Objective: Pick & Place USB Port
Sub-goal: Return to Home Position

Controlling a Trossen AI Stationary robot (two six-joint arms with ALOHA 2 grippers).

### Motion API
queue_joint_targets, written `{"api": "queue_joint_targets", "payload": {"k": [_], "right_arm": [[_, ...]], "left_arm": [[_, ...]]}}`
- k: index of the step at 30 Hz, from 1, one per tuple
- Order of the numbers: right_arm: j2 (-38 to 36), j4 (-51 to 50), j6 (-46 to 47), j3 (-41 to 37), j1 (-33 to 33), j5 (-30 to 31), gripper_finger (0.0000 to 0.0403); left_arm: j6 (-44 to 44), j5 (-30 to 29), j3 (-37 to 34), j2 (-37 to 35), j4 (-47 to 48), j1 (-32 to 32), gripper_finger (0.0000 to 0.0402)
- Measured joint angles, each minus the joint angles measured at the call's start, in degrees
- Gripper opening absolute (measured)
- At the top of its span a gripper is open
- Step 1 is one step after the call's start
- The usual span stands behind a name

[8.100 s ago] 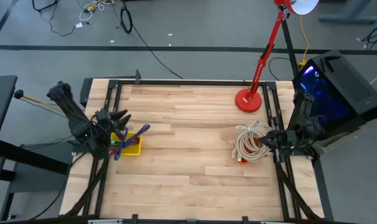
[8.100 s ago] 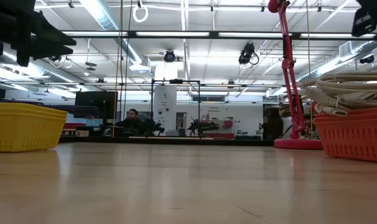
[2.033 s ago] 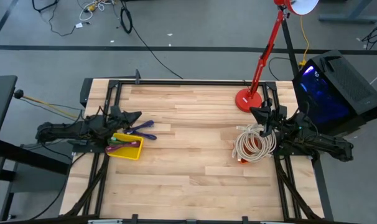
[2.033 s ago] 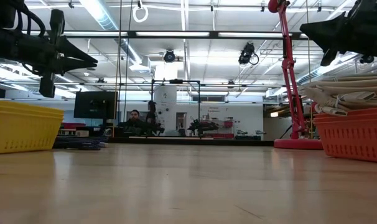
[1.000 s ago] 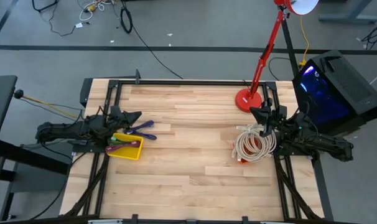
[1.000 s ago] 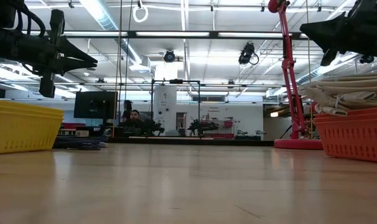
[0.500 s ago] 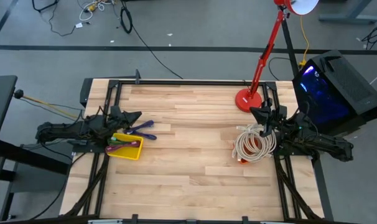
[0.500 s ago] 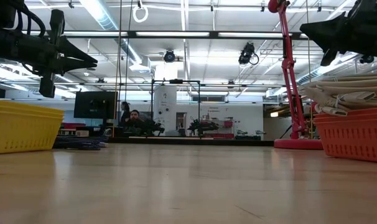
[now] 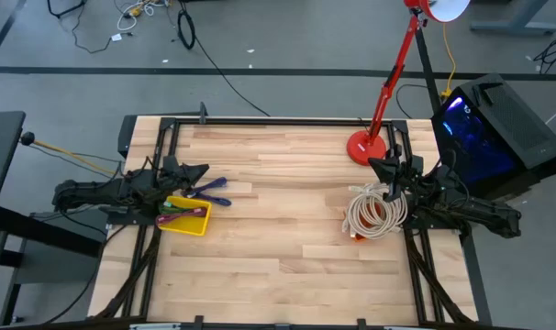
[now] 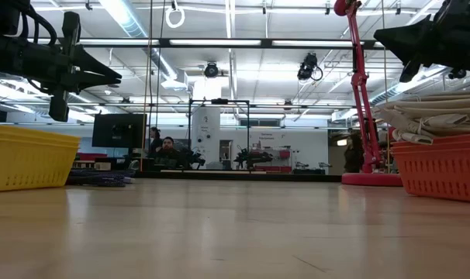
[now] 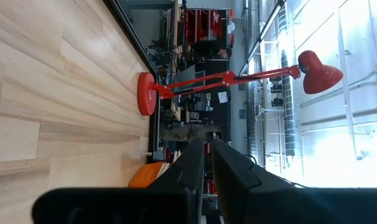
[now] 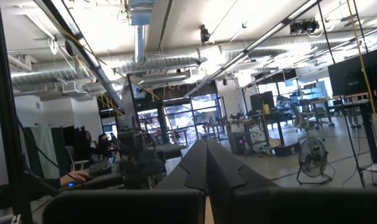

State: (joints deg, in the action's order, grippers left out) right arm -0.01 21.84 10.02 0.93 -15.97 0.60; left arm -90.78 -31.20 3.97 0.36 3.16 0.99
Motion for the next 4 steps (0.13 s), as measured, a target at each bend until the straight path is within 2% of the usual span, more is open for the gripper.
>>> {"api": "queue_joint_targets", "payload": {"k": [4], "right_arm": [[0.0, -0.02, 0.0, 0.0, -0.01, 0.0, 0.0006]], "left_arm": [[-0.02, 0.02, 0.0, 0.0, 0.0, 0.0, 0.0034]]}}
